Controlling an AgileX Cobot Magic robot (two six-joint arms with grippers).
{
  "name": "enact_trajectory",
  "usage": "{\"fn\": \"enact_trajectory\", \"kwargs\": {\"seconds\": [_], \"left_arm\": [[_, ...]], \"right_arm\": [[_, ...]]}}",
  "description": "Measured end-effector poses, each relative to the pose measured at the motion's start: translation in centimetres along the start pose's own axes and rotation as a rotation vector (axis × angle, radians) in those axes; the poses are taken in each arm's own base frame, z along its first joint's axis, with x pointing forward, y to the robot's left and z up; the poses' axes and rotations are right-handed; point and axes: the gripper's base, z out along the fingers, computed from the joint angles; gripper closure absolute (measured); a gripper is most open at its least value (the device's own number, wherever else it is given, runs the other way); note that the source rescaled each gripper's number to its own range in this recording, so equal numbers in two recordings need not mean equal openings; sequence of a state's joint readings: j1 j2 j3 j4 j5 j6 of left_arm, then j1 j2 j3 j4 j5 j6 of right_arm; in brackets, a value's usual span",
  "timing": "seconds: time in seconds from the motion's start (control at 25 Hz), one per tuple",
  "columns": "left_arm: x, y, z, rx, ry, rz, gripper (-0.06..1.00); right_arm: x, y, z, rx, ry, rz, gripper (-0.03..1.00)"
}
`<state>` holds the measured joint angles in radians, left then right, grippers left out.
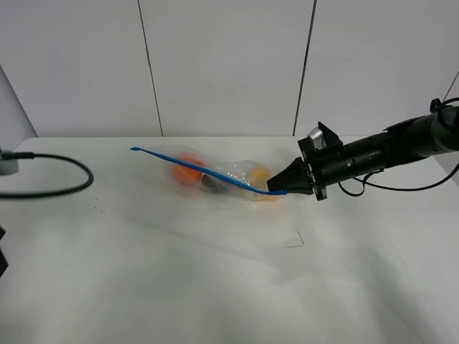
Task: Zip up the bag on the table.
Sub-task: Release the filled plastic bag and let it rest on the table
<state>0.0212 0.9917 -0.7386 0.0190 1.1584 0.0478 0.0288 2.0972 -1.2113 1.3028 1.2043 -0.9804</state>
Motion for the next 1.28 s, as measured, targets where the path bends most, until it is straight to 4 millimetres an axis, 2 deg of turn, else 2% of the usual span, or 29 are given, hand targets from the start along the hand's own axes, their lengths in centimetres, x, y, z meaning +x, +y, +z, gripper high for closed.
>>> {"fn": "enact_trajectory", "kwargs": {"seconds": [0.12, 0.2, 0.4, 0.68, 1.08, 1.28], "left_arm": [[3.6, -0.2, 0.1, -0.003, -0.052, 0.0, -0.03], [5.4, -0.3, -0.1, -0.002, -0.124, -0.003, -0.03], [8.3, -0.8, -1.0, 0.017, -0.364, -0.015, -0.03], [11.3, -1.0, -3.0, 0.011, -0.615, -0.004, -0.03], [14.7, -1.1, -4.1, 0.0, -0.843, -0.006, -0.03], [14.9, -1.2, -4.1, 0.003, -0.857, -0.013, -0.03]], "right_arm": [[0.0, 0.0, 0.0, 0.002, 0.003, -0.001, 0.97], [0.0, 0.0, 0.0, 0.002, 0.003, -0.002, 0.97], [0.0, 0.0, 0.0, 0.002, 0.003, -0.002, 0.97], [0.0, 0.0, 0.0, 0.002, 0.004, -0.002, 0.97], [0.0, 0.0, 0.0, 0.003, 0.004, -0.002, 0.97], [0.1, 0.0, 0.0, 0.004, 0.007, -0.003, 0.97]]}}
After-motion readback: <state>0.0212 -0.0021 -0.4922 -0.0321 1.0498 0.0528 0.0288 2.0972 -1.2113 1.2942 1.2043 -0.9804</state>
